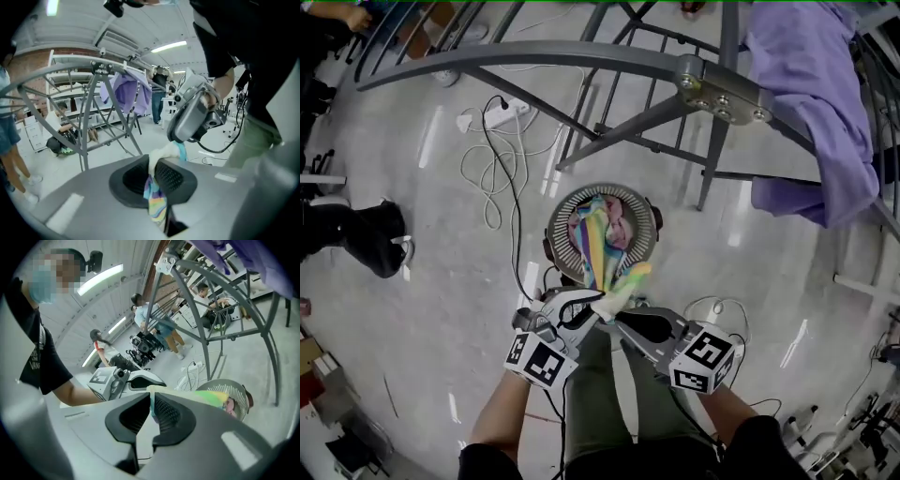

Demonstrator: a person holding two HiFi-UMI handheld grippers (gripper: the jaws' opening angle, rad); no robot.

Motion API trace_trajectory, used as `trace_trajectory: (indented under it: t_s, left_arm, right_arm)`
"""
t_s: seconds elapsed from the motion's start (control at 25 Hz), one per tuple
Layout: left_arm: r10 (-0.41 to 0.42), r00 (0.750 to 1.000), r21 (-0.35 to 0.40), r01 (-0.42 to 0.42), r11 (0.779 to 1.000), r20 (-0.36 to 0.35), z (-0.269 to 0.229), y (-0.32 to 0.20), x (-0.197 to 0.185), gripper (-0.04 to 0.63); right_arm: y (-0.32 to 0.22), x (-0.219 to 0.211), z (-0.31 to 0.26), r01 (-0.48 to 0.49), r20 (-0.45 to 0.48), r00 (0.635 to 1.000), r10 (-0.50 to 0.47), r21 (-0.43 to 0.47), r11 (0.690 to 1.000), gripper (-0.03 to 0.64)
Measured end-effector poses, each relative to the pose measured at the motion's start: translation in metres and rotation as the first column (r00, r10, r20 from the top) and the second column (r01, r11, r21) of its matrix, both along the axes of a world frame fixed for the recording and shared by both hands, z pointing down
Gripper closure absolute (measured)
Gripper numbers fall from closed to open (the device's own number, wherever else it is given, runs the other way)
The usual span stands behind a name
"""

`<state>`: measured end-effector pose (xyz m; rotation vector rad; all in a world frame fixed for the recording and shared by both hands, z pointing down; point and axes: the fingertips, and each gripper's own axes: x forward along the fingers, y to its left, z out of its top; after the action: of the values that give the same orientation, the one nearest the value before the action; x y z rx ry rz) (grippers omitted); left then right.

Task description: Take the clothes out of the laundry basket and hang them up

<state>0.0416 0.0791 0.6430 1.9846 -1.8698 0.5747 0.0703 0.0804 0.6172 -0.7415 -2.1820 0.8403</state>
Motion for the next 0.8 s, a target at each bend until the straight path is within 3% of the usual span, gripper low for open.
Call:
trace_trajectory:
  t_s: [0.12,0.28,0.52,0.8]
  left_arm:
    - [-0.008,0.997,-0.015,0.009,1.0,0.074,-0.039,0.016,-0.002,0.572]
    - [-0.073,0.991,-0.001,0.074,0.997,0.114,-0.09,0.03,-0.009,0.572]
    - [-0.162,0.97,0.11,0.143,0.984,0.179,-0.179,0.031,-0.018,0.571]
    - [-0.238,0.949,0.187,0.2,0.962,0.209,-0.266,0.054,-0.023,0.571]
  right_arm:
    - [-0.028,0.005,-0.024,-0.061,0.048,0.997,0.061,-0.009,0.998,0.598]
    - [-0.054,0.007,-0.035,-0.101,0.071,0.993,0.095,0.083,0.991,0.579]
    - [-0.042,0.002,-0.034,-0.043,0.092,0.995,0.03,0.144,0.989,0.51]
    - [-0.008,-0.007,-0.022,0.086,0.099,0.988,-0.117,0.272,0.958,0.452]
